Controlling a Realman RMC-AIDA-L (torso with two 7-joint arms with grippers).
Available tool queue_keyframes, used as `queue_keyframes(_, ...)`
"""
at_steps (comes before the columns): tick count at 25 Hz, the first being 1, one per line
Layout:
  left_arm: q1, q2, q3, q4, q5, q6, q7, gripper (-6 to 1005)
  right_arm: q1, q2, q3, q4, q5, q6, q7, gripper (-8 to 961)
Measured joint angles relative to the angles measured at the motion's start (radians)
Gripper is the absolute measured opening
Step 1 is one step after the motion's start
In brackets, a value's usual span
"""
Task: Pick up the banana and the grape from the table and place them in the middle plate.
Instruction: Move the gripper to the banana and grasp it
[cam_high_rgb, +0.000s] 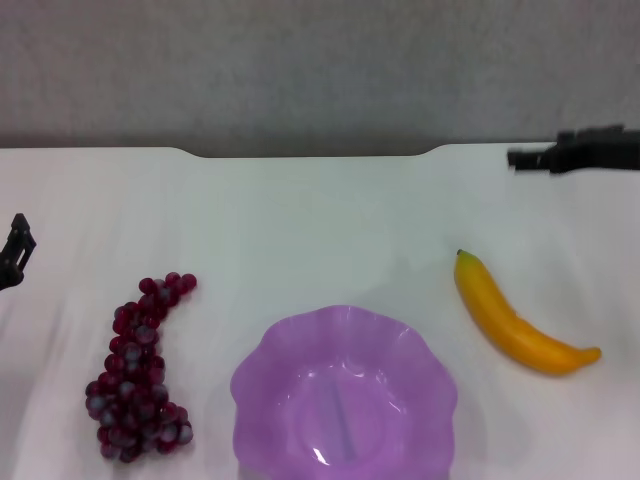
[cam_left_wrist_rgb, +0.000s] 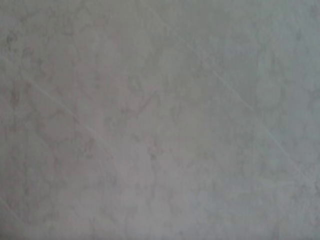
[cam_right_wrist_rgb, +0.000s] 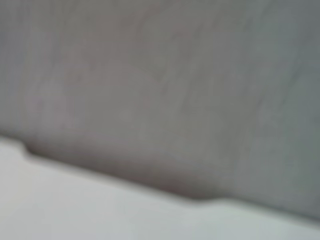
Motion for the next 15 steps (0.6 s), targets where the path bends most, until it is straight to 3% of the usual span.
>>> queue_keyframes(4,-0.001,0.000,0.000,0.000,0.000,0.000,0.000,712,-0.036,0.005,-0.268,-0.098,-0.069,-0.096,0.255,886)
queue_keyframes(9,-0.003,-0.001,0.000,0.000,0.000,0.000,0.000,712,-0.106,0.008,-0.510,-0.204,-0.011,-0.149,0.396,884)
queue_keyframes(12,-0.005,-0.001,0.000,0.000,0.000,0.000,-0.002,712,-0.161,0.008,-0.649,-0.295,0.010,-0.191,0.484,883)
queue_keyframes(15,-0.006,-0.002,0.000,0.000,0.000,0.000,0.000,712,-0.195,0.007,-0.700,-0.336,0.012,-0.200,0.525,883)
